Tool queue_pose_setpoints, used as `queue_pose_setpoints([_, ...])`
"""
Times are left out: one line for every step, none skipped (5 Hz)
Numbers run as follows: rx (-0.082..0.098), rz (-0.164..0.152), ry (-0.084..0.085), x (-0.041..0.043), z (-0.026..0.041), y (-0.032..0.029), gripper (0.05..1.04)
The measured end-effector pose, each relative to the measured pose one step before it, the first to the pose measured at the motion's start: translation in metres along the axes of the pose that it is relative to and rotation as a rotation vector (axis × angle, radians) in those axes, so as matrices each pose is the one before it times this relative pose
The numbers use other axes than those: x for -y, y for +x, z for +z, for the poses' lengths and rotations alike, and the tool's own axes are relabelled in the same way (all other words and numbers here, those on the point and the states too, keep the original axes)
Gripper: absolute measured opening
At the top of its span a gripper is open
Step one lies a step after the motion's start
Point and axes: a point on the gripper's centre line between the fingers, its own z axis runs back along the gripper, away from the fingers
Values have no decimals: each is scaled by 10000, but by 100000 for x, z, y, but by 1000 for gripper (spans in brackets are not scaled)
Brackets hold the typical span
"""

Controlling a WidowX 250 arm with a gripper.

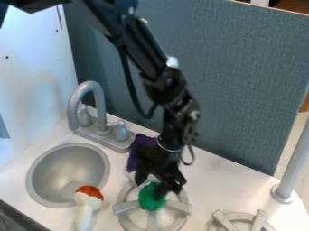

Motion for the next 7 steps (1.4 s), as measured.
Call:
queue_pose_setpoints([-273,-63,-249,113,-411,293,456])
queue_pose_setpoints([7,-12,-60,105,-41,127,387])
queue_pose_setpoints([144,-13,-216,269,304,-886,385])
queue_pose_setpoints([1347,358,-296,-213,4640,-2548,384])
queue_pose_setpoints([673,-381,37,2434,1934,-2521,384])
queue_pose_setpoints([-465,-580,-251,2230,110,-1331,384])
queue_pose_setpoints([-1070,-777,-145,2025,-2079,-1231,384])
